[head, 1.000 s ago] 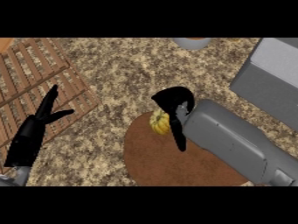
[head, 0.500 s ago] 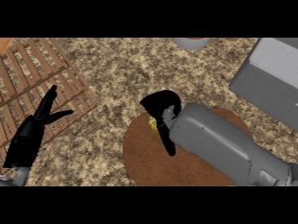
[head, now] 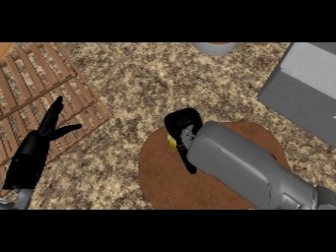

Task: Pick the squash from the cutting board and place it in the cardboard box

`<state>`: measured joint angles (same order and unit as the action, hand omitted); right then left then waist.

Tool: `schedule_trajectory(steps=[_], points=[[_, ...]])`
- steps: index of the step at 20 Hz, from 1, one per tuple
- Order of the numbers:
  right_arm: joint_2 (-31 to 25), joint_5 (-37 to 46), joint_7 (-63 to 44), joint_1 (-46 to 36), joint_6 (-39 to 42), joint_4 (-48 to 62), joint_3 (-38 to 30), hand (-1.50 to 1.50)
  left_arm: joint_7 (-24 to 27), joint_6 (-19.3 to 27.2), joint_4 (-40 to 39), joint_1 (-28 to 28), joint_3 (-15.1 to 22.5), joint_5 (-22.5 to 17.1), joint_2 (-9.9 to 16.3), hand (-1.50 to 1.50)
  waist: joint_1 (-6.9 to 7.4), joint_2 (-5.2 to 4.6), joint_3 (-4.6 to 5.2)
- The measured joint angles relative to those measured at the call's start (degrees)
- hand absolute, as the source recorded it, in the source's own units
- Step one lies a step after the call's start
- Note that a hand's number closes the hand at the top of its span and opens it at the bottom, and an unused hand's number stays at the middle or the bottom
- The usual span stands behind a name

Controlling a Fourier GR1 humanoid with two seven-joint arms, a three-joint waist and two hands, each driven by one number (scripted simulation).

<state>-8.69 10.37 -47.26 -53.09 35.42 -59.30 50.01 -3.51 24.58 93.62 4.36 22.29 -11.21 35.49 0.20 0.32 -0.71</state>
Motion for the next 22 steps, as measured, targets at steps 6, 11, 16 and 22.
schedule_trajectory(steps=[6, 11, 16, 22], points=[[-0.92, 7.3, 3.82, -1.21, -4.49, 0.52, 2.9, 1.5, -0.12, -0.13, -0.02, 0.3, 0.05, 0.08, -0.19, 0.0, 0.32, -0.16, -0.02], [-1.62, 12.83, 7.52, -2.2, -8.86, 1.33, 5.01, 1.5, -1.0, 0.23, 0.14, 0.49, 0.13, 0.31, -0.25, 0.0, 0.41, -0.23, -0.03], [-13.71, 15.52, 16.04, -0.41, -16.22, -1.63, 2.13, 1.5, -0.64, 2.01, 1.19, -2.73, -0.9, 0.33, 0.6, 0.0, -2.24, 0.36, -0.37], [-31.4, 13.14, 29.02, 2.83, -24.96, -1.17, -7.56, 1.5, -0.77, 5.16, 3.77, -8.42, -2.7, 0.32, 2.34, 0.0, -6.68, 0.58, -1.22]])
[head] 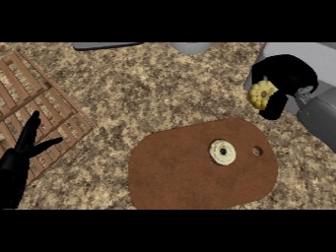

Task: Pick the squash from the cutting board and place it in the cardboard box

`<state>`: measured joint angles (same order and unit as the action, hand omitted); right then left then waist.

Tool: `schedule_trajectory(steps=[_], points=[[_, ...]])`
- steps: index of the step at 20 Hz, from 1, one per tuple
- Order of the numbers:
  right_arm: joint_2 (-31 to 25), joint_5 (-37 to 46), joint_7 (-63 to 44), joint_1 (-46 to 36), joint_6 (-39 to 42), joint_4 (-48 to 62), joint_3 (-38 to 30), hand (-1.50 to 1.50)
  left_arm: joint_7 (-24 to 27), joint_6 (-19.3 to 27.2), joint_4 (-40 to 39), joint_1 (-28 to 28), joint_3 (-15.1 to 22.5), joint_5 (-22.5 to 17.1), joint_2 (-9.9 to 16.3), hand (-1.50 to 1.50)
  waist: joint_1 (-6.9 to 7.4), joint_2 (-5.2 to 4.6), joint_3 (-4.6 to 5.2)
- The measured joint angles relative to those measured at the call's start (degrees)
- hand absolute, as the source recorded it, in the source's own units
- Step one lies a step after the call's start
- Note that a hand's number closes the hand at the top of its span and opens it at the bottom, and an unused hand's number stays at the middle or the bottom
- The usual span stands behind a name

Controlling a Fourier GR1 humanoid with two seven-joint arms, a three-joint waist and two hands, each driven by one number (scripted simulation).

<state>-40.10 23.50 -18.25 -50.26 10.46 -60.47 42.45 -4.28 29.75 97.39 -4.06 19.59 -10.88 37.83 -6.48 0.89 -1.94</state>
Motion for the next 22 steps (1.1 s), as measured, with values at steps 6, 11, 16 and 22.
schedule_trajectory(steps=[6, 11, 16, 22], points=[[-13.31, -4.89, 17.26, 3.17, -8.73, 1.84, -10.55, 1.5, 0.32, 1.75, 1.5, -2.19, -0.9, 0.13, 0.3, 0.0, -1.35, -0.46, -0.07], [-20.09, -10.78, 34.4, 6.8, -13.0, 4.41, -18.43, 1.5, 0.6, 1.95, 2.08, -2.02, -0.98, 0.26, 0.22, 0.0, -0.89, -1.08, 0.14], [-24.24, -17.94, 50.7, 10.47, -10.62, 10.04, -25.14, 1.5, 0.75, 0.63, 1.87, 0.27, -0.36, 0.14, -0.15, 0.0, 1.25, -1.75, 0.62], [-26.28, -24.47, 63.6, 12.51, -2.55, 18.74, -30.58, 1.5, 0.37, -1.93, 0.29, 4.52, 1.11, 0.07, -1.0, 0.0, 4.54, -2.13, 1.06]])
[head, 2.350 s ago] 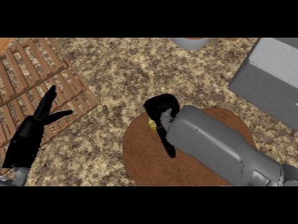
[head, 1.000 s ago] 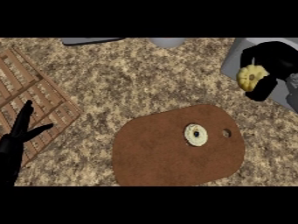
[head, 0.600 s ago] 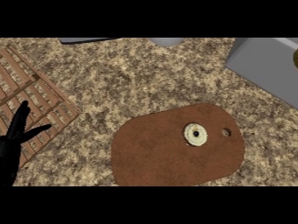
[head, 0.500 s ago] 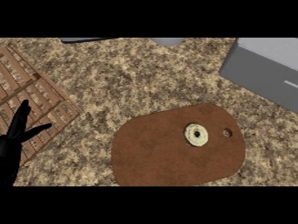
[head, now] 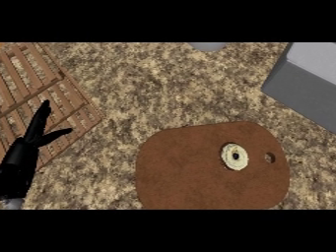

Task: Pick the squash from the cutting board and place it in the cardboard box

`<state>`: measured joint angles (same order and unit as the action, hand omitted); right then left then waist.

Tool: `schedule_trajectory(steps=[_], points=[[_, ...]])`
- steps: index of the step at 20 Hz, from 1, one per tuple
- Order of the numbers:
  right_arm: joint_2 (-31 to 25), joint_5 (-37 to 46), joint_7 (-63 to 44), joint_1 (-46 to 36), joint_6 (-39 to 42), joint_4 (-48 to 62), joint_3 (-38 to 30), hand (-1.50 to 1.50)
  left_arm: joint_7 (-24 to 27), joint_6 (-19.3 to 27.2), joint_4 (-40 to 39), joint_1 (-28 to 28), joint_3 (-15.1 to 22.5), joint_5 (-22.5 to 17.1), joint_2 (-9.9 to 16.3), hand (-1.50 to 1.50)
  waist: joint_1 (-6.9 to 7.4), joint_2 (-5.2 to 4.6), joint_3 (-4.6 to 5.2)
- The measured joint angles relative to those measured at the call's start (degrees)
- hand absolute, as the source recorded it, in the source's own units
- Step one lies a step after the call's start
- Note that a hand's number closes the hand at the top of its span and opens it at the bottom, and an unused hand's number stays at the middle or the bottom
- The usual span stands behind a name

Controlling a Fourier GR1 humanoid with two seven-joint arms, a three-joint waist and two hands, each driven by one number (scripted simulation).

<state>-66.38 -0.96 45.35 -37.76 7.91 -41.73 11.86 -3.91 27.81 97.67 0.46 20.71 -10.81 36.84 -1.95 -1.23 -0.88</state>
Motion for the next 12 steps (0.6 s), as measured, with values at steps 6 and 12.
schedule_trajectory(steps=[6, 12], points=[[0.48, -2.04, 1.51, -2.35, 6.39, 7.03, -1.85, 1.5, 0.77, -2.76, -2.34, 4.03, 1.47, 0.01, -1.3, 0.0, 3.21, -0.16, 0.24], [3.91, -0.9, -1.36, -6.2, 9.0, 11.14, -0.73, 1.5, 0.16, -4.02, -3.9, 6.75, 2.54, 0.22, -2.3, 0.0, 5.27, -0.16, 0.29]])
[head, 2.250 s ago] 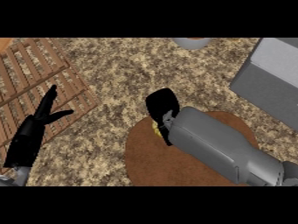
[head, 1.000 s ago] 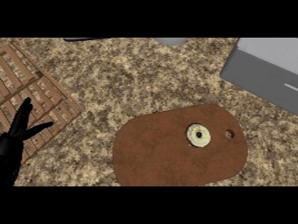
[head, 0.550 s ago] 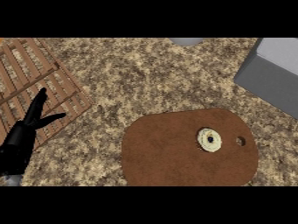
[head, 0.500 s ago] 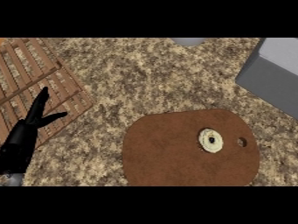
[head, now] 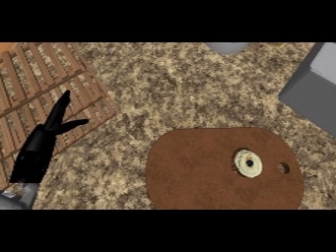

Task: Pick the squash from the cutting board and place it in the cardboard box

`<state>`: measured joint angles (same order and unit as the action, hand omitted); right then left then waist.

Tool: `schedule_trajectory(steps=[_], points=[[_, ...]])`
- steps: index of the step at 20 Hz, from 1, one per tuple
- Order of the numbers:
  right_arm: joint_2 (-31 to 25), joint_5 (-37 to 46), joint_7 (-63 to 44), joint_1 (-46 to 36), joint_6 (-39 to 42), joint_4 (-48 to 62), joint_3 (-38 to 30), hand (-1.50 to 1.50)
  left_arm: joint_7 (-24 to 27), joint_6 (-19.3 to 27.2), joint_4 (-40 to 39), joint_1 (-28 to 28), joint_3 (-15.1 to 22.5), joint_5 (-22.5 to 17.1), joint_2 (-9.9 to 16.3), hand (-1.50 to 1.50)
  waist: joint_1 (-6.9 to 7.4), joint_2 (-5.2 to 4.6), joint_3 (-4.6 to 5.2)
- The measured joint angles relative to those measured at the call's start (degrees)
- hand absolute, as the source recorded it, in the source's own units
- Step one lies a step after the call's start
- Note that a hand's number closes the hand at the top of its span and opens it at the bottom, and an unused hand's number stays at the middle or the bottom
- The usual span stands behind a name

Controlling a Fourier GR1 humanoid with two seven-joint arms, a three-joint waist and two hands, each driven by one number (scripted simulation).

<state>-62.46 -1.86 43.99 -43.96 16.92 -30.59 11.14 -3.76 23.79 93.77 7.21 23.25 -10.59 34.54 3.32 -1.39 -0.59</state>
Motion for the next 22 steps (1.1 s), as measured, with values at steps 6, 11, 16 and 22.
schedule_trajectory(steps=[6, 11, 16, 22], points=[[4.81, 2.5, -2.42, -3.78, -0.69, 2.95, 1.68, 1.5, 0.44, -0.44, -1.04, 0.91, 0.31, 0.11, -0.67, 0.0, 0.73, 0.2, -0.06], [9.37, 5.16, -5.96, -6.69, -4.78, 6.44, 2.91, -1.5, -0.05, -0.56, -1.29, 1.7, 0.71, 0.33, -0.89, 0.0, 1.34, 0.03, -0.11], [13.45, 5.87, -10.0, -8.25, -3.83, 11.19, 3.36, -1.5, -0.29, -0.66, -1.44, 2.2, 1.0, 0.61, -0.97, 0.0, 1.74, -0.04, -0.02], [16.43, 5.2, -9.32, -10.36, -3.29, 14.3, 2.07, -1.5, -0.19, -0.62, -1.45, 1.73, 0.79, 0.39, -0.81, 0.0, 1.32, 0.13, -0.15]])
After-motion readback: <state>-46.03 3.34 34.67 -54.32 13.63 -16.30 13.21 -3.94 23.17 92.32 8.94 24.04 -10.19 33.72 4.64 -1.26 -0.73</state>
